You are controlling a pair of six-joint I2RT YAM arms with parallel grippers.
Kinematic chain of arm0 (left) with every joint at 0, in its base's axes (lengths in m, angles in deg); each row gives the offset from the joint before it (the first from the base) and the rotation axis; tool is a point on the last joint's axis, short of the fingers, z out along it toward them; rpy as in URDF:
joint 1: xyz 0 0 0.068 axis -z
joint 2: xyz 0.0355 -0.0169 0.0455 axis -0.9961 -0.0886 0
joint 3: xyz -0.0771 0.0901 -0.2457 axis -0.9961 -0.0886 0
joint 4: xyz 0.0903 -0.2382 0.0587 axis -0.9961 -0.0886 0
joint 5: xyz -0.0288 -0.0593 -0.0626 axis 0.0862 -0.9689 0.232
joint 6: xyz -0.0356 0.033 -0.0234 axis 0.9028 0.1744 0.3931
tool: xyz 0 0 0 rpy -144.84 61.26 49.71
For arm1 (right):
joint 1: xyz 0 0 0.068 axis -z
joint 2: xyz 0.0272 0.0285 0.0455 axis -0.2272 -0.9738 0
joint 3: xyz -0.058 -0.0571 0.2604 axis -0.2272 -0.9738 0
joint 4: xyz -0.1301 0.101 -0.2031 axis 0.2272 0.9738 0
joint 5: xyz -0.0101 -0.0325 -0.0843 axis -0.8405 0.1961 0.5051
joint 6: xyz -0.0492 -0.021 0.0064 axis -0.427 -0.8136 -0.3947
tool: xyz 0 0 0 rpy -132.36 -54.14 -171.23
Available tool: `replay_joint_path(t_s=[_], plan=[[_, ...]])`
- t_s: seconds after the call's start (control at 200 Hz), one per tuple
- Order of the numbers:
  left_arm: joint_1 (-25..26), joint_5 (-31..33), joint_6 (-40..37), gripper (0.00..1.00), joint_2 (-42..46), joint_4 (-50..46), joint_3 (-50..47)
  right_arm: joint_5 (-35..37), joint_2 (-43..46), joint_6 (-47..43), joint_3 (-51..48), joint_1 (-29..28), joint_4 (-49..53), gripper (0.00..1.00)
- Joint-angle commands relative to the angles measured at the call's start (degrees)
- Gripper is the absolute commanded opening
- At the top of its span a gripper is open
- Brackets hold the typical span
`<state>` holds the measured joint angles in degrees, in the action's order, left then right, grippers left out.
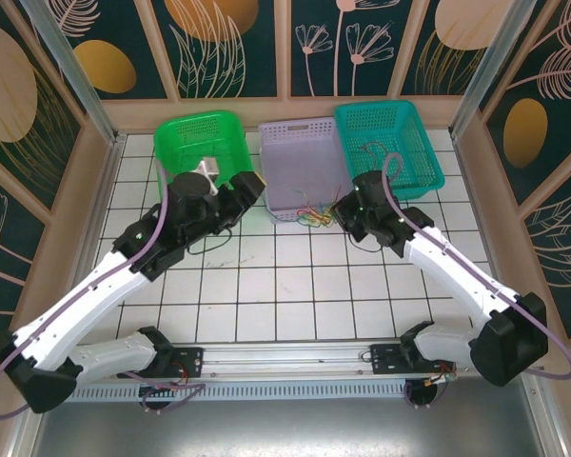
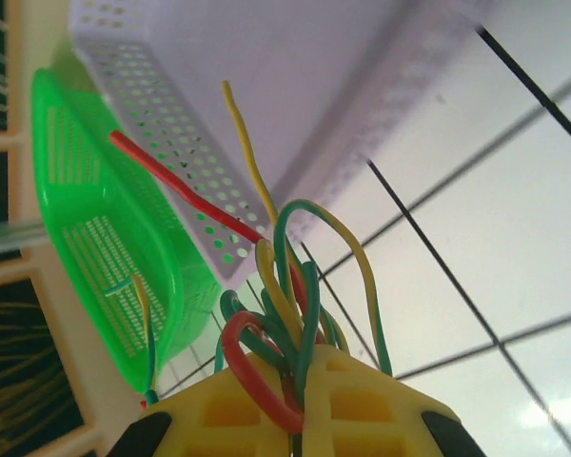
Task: Untangle the cables
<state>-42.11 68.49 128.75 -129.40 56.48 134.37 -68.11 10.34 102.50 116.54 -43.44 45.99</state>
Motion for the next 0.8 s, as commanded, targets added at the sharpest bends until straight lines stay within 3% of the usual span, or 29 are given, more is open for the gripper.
replay_joint_path(t_s=[0.0,0.195,0.36,0.43,0.641,0.791], plan=[[0.2,4.8,-4.0,0.7,1.0,-0.9,-2.8,-7.9,0.3,15.9,0.6,1.6,2.4,0.0],[0.3,1.4,-3.7,0.73,2.6,5.7,-9.1,-10.5,1.2,26.5,4.4,1.7,6.7,0.0],[0.6,-7.9,-5.3,0.69,0.4,19.1,-14.5,-16.5,1.6,35.5,1.6,0.5,1.4,0.0],[2.5,-8.8,-6.6,0.69,-2.1,21.3,-14.5,-16.8,1.8,38.4,1.4,-0.3,-0.5,0.0],[5.2,-10.6,-7.9,0.66,-8.5,30.6,-15.6,-19.4,1.7,41.3,2.0,-0.7,-2.1,0.0],[5.3,-11.0,-9.1,0.56,-13.0,32.9,-13.8,-20.5,2.2,42.1,1.8,-2.0,-2.4,0.0]])
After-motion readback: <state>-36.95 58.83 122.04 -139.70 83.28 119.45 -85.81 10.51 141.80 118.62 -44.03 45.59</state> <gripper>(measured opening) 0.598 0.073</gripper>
